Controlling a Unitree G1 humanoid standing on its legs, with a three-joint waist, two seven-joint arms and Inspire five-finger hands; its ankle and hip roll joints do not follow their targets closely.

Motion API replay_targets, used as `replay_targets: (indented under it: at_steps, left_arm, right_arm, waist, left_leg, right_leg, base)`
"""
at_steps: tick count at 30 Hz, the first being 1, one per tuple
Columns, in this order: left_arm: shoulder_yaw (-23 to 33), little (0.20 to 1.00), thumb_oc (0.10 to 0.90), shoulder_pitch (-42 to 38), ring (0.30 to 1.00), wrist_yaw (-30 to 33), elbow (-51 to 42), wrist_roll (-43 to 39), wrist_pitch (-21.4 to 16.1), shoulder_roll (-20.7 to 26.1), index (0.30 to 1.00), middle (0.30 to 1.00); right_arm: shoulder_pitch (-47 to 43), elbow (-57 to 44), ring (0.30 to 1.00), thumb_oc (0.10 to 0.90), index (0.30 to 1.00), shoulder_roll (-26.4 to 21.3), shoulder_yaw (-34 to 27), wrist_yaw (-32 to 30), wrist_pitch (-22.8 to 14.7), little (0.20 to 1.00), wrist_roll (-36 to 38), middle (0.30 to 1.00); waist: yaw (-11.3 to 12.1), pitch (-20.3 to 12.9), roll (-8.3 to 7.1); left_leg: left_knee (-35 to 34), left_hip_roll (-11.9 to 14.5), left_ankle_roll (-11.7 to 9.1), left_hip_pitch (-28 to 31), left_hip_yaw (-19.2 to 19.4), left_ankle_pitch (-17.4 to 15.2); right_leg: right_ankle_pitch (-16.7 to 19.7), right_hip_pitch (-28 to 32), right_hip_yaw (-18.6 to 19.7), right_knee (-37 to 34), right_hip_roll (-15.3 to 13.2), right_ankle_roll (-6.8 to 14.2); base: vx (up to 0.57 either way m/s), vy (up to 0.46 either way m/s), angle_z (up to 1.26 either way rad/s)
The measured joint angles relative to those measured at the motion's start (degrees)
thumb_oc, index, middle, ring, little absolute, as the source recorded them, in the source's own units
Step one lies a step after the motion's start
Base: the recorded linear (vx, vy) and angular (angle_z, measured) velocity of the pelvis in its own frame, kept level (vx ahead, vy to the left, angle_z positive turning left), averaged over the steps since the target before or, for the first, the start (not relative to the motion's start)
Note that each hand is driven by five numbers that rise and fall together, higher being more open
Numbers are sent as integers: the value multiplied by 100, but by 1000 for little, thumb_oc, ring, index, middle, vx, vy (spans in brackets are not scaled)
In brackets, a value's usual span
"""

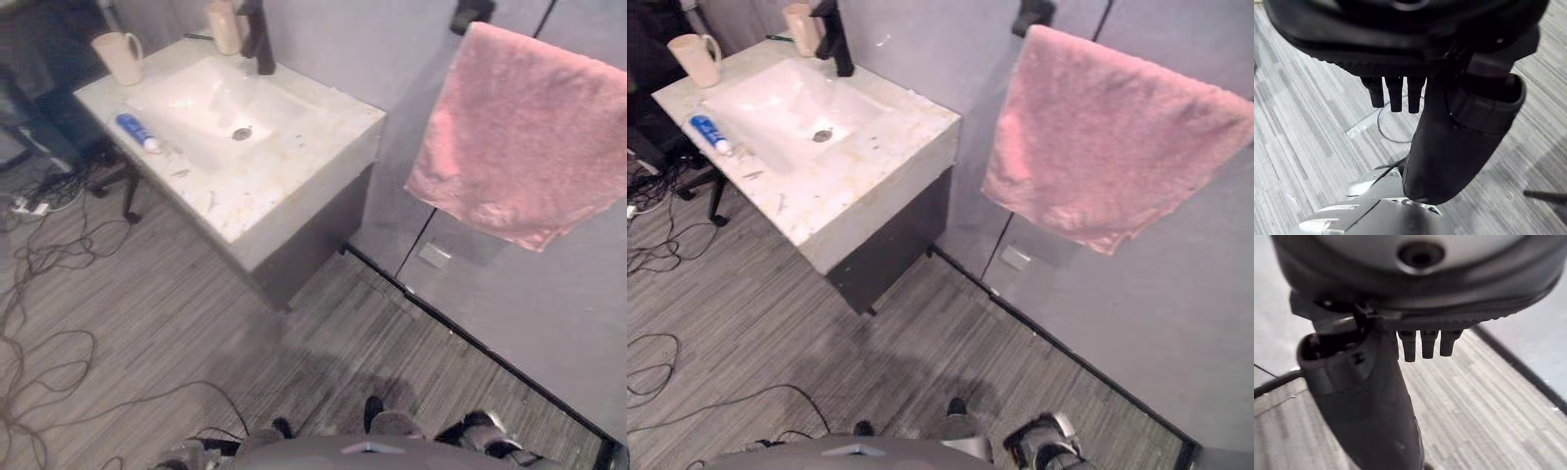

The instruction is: Organize the bathroom.

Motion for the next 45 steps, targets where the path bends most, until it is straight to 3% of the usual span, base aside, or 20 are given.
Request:
replay_targets:
  at_steps: [1,4,6,9,11,13,14,16,18,19,20,21,24,28,29,33,36,37,42,45]
  left_arm:
    - [-19,900,800,19,900,-24,-14,0,6,-72,900,900]
    - [-250,900,800,-46,900,-58,-30,3,42,-89,900,900]
    - [-510,900,800,-150,900,-52,-45,4,137,-62,900,900]
    - [-534,900,800,-226,900,-30,-44,53,217,-69,900,900]
    - [-645,900,800,-293,900,-32,-50,141,234,-62,900,900]
    - [-758,900,800,-376,900,-2,-123,241,224,-45,900,900]
    - [-738,900,800,-382,900,31,-124,234,266,-45,900,900]
    - [-677,900,800,-357,900,153,-117,211,271,2,900,900]
    - [-624,900,800,-367,900,194,-147,193,243,167,900,900]
    - [-623,900,800,-367,900,204,-161,193,237,193,900,900]
    - [-621,900,800,-343,900,215,-190,197,222,210,900,900]
    - [-598,900,800,-329,900,204,-189,197,217,161,900,900]
    - [-405,900,800,-310,900,131,-228,243,207,23,900,900]
    - [-231,900,800,-412,900,64,-229,243,73,-4,900,900]
    - [-219,900,800,-462,900,58,-248,243,52,1,900,900]
    - [-196,900,800,-457,900,56,-217,258,96,93,900,900]
    - [-201,900,800,-466,900,63,-217,495,115,113,900,900]
    - [-201,900,800,-466,900,56,-214,498,113,124,900,900]
    - [-205,900,800,-437,900,206,-117,462,120,71,900,900]
    - [-264,900,800,-553,900,272,1,465,139,-35,900,900]
  right_arm:
    - [-26,6,900,800,900,-55,-133,-5,1,900,96,900]
    - [-89,61,900,800,900,27,-408,8,41,900,302,900]
    - [-102,117,900,800,900,172,-471,28,42,900,330,900]
    - [-7,199,900,800,900,280,-544,45,65,900,534,900]
    - [89,244,900,800,900,279,-539,45,66,900,592,900]
    - [160,384,900,800,900,232,-526,46,71,900,735,900]
    - [39,384,900,800,900,210,-524,71,89,900,701,900]
    - [53,318,900,800,900,264,-479,194,96,900,664,900]
    - [37,267,900,800,900,405,-301,495,148,900,613,900]
    - [64,267,900,800,900,449,-300,521,169,900,604,900]
    - [122,299,900,800,900,504,-295,562,198,900,604,900]
    - [177,360,900,800,900,500,-297,602,216,900,607,900]
    - [152,380,900,800,900,400,-309,606,256,900,552,900]
    - [24,119,900,800,900,286,-346,240,-3,900,488,900]
    - [-27,128,900,800,900,220,-344,216,-29,900,487,900]
    - [-82,117,900,800,900,151,-291,212,-199,900,478,900]
    - [-96,146,900,800,900,188,-304,206,-214,900,508,900]
    - [-53,175,900,800,900,219,-313,170,-212,900,625,900]
    - [143,224,900,800,900,377,-763,-65,-107,900,1392,900]
    - [196,250,900,800,900,392,-776,25,-36,900,1341,900]
  waist:
    - [-1,-80,152]
    - [-20,-83,97]
    - [-16,-71,100]
    - [-62,-25,179]
    - [-141,-2,225]
    - [-109,65,274]
    - [-146,163,346]
    - [-158,168,372]
    - [-187,113,160]
    - [-207,81,81]
    - [-197,9,-63]
    - [-169,-41,-71]
    - [-141,-58,-91]
    - [9,100,-404]
    - [25,121,-385]
    - [-68,107,-369]
    - [-142,96,-311]
    - [-142,109,-336]
    - [-239,104,-565]
    - [-335,216,-289]
  left_leg:
    - [-209,-119,-35,71,-43,-107]
    - [-351,-527,232,119,-177,34]
    - [-650,-820,582,246,-420,154]
    - [-734,-955,934,218,-896,265]
    - [-701,-975,977,180,-1173,288]
    - [-701,-1090,1031,214,-1367,299]
    - [-752,-1068,1056,356,-1470,339]
    - [-759,-953,990,378,-1504,303]
    - [-757,-952,897,362,-1689,300]
    - [-757,-989,882,360,-1755,303]
    - [-763,-1062,806,371,-1858,236]
    - [-760,-1029,675,418,-1865,153]
    - [-404,-883,473,257,-1140,-22]
    - [1374,-1008,51,-567,-971,-241]
    - [1544,-947,85,-658,-884,-338]
    - [1141,-202,201,-620,-736,-396]
    - [548,305,102,-603,-897,-86]
    - [421,257,9,-474,-790,-41]
    - [-190,-324,319,-54,-682,33]
    - [-296,-417,504,60,-703,22]
  right_leg:
    - [-10,-121,-2,229,-147,30]
    - [36,-332,74,779,-554,95]
    - [-157,-804,368,1335,-811,350]
    - [-140,-924,722,926,-371,339]
    - [-109,-904,985,922,-110,303]
    - [295,-991,1133,1378,99,267]
    - [73,-1196,1140,1881,136,287]
    - [-410,-1283,996,1936,478,149]
    - [-443,-1178,852,1336,884,40]
    - [-420,-1079,857,1111,920,20]
    - [10,-839,889,694,913,-88]
    - [231,-649,812,409,940,-342]
    - [353,-383,662,51,943,-528]
    - [330,-93,654,-276,694,-669]
    - [369,-2,607,-419,693,-720]
    - [340,206,514,-542,711,-682]
    - [295,225,537,-474,718,-525]
    - [227,219,571,-348,596,-416]
    - [95,135,782,112,78,-118]
    - [199,-527,974,1513,-79,-6]
  base:
    - [-232,678,55]
    - [-159,444,40]
    - [-121,329,44]
    - [-112,282,64]
    - [-51,202,94]
    - [-35,246,89]
    - [-3,116,19]
    - [22,26,12]
    - [42,7,40]
    - [74,15,62]
    - [85,29,54]
    - [89,52,50]
    - [75,46,29]
    - [75,148,18]
    - [175,265,23]
    - [274,356,10]
    - [255,437,3]
    - [285,560,-3]
    - [259,471,4]
    - [262,426,15]
